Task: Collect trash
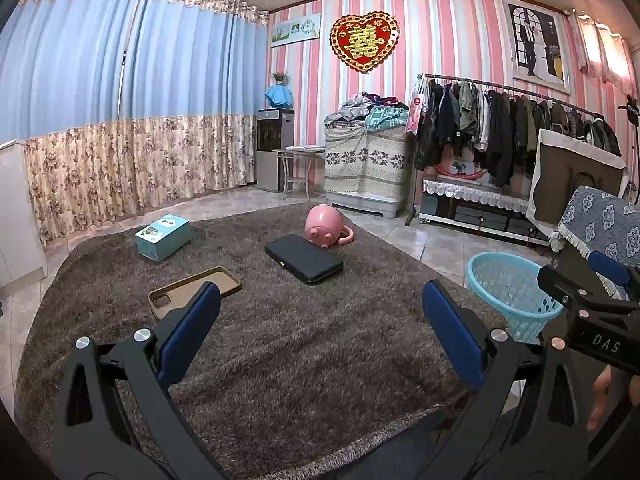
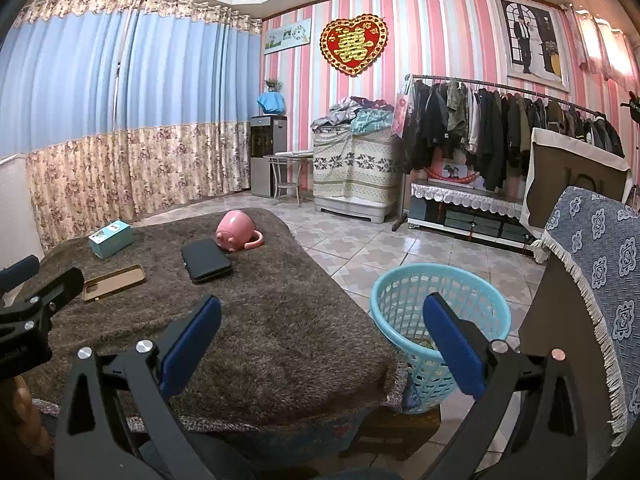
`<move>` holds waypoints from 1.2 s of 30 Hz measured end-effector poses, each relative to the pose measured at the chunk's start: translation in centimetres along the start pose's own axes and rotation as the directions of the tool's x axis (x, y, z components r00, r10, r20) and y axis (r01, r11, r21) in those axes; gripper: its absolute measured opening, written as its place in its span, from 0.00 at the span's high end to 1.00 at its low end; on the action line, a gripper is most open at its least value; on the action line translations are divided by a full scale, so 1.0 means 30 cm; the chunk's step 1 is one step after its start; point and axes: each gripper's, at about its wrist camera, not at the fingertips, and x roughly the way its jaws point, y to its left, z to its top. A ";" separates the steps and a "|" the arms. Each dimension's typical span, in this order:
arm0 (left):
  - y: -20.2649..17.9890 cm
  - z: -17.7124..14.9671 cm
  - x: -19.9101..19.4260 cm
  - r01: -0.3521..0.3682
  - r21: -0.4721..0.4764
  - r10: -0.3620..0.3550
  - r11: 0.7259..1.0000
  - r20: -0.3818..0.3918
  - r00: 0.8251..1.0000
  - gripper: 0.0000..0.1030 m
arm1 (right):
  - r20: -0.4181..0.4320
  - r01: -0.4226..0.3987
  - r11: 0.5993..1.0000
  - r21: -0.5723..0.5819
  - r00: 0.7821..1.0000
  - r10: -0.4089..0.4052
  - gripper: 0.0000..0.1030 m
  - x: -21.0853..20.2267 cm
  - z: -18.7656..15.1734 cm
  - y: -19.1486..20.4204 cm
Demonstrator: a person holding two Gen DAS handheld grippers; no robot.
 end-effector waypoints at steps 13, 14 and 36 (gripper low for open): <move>0.008 -0.009 0.007 -0.004 -0.002 0.004 1.000 0.001 1.000 0.05 | 0.000 -0.001 1.000 0.000 1.000 0.001 0.04 0.000 0.001 0.002; 0.007 -0.010 0.007 -0.004 -0.001 0.004 1.000 0.000 1.000 0.05 | 0.000 -0.001 1.000 0.001 1.000 0.001 0.04 0.000 0.001 0.003; 0.008 -0.007 0.007 -0.004 0.000 0.004 1.000 0.000 1.000 0.05 | 0.000 -0.001 1.000 0.000 1.000 0.001 0.04 0.002 -0.001 0.004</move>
